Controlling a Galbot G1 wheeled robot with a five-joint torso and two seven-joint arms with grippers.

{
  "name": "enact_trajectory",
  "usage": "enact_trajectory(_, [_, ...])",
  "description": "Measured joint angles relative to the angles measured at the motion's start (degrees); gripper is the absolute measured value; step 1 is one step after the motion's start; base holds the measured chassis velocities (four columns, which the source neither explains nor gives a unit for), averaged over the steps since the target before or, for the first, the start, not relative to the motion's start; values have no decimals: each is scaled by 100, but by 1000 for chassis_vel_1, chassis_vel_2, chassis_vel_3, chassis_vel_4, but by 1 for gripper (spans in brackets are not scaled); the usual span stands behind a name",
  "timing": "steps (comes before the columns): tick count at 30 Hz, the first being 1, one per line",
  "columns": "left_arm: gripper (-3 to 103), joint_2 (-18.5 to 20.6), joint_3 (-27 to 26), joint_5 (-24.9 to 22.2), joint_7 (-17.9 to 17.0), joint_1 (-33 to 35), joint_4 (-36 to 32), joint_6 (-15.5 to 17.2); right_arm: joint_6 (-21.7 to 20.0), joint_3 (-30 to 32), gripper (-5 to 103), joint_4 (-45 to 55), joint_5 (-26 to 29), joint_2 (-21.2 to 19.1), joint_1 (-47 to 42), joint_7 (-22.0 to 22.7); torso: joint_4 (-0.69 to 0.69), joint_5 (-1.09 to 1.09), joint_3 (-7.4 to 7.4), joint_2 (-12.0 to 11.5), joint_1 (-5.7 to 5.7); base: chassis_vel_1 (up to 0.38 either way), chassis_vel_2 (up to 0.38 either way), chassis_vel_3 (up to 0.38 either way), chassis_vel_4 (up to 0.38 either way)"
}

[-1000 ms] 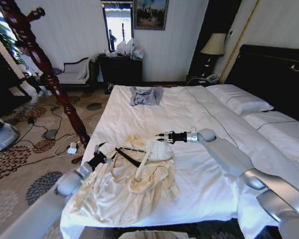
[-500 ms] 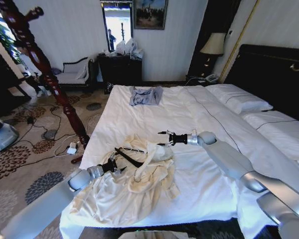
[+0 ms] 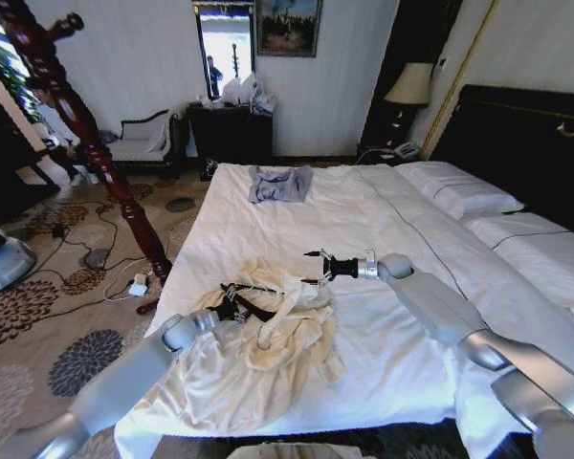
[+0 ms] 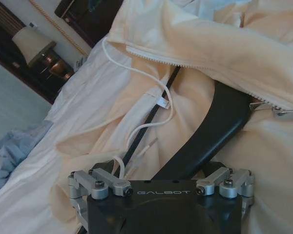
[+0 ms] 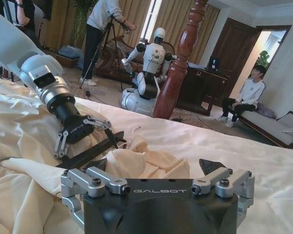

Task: Pick up the clothes from the bed and hang them on the clothes hanger.

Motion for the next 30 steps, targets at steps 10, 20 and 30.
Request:
enact_trajectory(10, [69, -49, -196, -474, -18, 14, -33, -118, 85, 10, 100, -12, -13, -7, -44, 70, 1, 0, 1, 0, 0, 0, 0, 0, 0])
enact_trajectory(20, [36, 1, -594, -547, 184, 169, -96, -336, 119, -13, 100, -76, -33, 17, -33, 71, 1, -1, 0, -1, 0, 0, 0, 0, 0])
enact_trajectory(30, [18, -340, -1244, -1120, 444, 541, -51, -581, 185, -75, 100, -55, 5, 8, -94, 74, 2, 0, 0, 0, 0, 0, 0, 0, 0])
